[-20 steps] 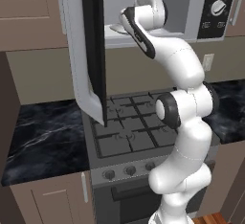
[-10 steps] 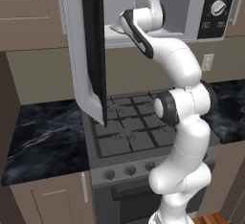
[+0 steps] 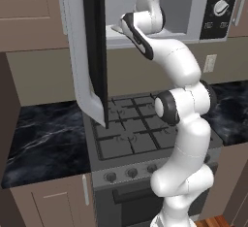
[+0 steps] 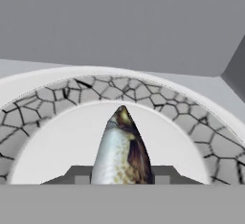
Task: Transport the fish from the fridge to the microwave and turn on the microwave.
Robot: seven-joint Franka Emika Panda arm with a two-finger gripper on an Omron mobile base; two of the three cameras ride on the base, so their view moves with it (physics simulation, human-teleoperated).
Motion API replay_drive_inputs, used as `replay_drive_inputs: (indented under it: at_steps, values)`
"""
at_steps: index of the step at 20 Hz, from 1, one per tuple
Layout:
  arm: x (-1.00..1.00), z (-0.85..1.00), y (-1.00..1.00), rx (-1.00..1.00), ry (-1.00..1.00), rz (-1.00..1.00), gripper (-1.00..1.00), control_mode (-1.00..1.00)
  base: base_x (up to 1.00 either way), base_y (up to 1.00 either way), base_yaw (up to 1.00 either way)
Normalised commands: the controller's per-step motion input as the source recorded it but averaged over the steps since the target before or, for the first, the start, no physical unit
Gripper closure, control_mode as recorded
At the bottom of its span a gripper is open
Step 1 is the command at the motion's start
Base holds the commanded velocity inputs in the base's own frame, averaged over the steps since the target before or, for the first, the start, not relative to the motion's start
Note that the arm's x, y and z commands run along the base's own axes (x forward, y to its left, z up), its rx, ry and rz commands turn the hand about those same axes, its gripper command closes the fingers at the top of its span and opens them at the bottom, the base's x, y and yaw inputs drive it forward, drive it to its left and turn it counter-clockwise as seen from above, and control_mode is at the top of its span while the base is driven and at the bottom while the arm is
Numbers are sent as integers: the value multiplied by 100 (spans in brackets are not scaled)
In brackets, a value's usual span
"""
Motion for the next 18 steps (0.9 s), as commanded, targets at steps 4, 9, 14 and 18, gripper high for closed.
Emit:
replay_drive_inputs:
  at_steps: [4, 9, 14, 18]
  values:
    - [11, 0, 0, 0, 0, 0, 100, -100, 0, 0, 0]
    - [0, 0, 0, 0, 0, 0, -100, -100, 0, 0, 0]
    - [1, 0, 0, 0, 0, 0, -100, -100, 0, 0, 0]
    - [3, 0, 0, 0, -2, 0, -100, -100, 0, 0, 0]
